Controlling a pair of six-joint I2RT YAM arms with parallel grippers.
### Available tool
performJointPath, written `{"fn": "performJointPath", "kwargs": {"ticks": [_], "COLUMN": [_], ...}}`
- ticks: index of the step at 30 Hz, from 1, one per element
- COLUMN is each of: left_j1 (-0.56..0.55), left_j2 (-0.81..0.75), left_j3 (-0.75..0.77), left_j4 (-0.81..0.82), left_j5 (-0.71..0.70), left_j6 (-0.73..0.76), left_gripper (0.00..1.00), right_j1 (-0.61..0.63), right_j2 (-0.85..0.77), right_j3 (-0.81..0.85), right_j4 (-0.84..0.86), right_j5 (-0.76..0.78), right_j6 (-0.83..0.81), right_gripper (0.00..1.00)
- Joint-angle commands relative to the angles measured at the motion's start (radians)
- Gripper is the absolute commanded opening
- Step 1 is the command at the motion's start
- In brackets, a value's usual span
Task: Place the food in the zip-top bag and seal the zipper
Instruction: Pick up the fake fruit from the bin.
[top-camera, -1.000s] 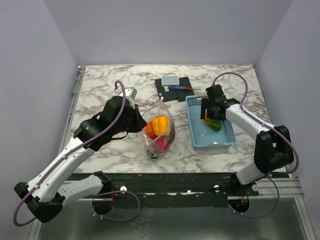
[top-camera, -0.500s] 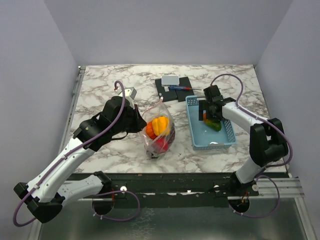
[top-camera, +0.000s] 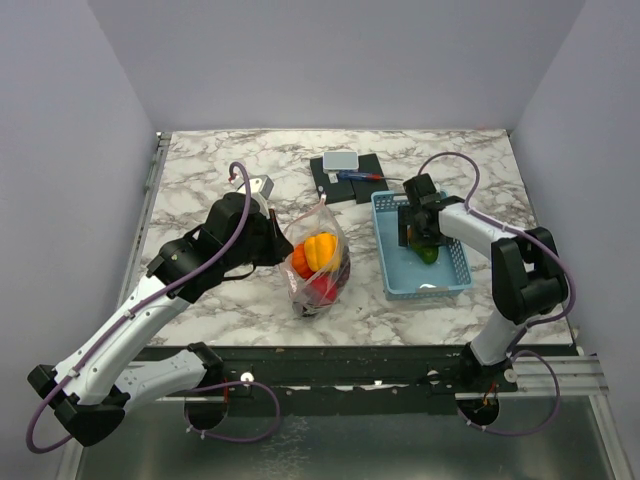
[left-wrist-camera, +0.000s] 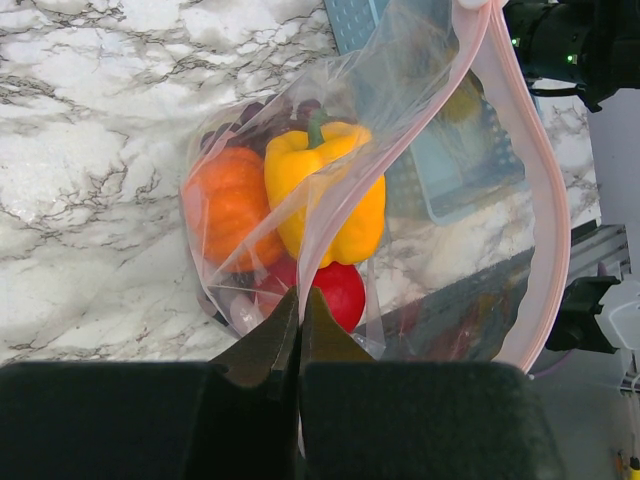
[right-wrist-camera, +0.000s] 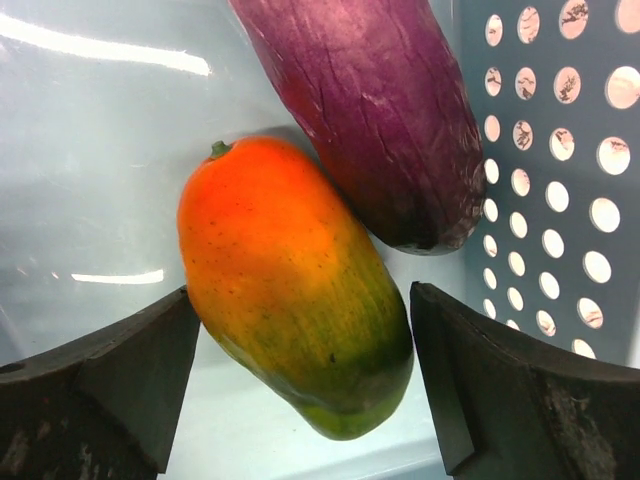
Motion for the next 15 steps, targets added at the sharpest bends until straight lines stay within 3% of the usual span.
{"fn": "performJointPath", "kwargs": {"ticks": [1, 10, 15], "left_j1": [-0.002, -0.001, -0.002], "left_j2": [-0.017, -0.013, -0.002], "left_j3": [-0.015, -0.015, -0.003], "left_j4": [-0.002, -0.002, -0.002], "left_j5": [0.018, 0.019, 0.021], "left_j6": [0.002, 0.002, 0.005], "left_gripper": [0.00, 0.00, 0.00], "right_j1": [-0.004, -0.004, -0.003], "right_j2": [0.001, -0.072, -0.162], "right_j3": [0.003, 0.008, 0.034], "right_j4": [0.018, -0.011, -0.046], "right_j5": [0.006, -0.041, -0.092], "right_j6": [0.005, 0.008, 0.007], "right_gripper": [0.84, 0.35, 0.30]}}
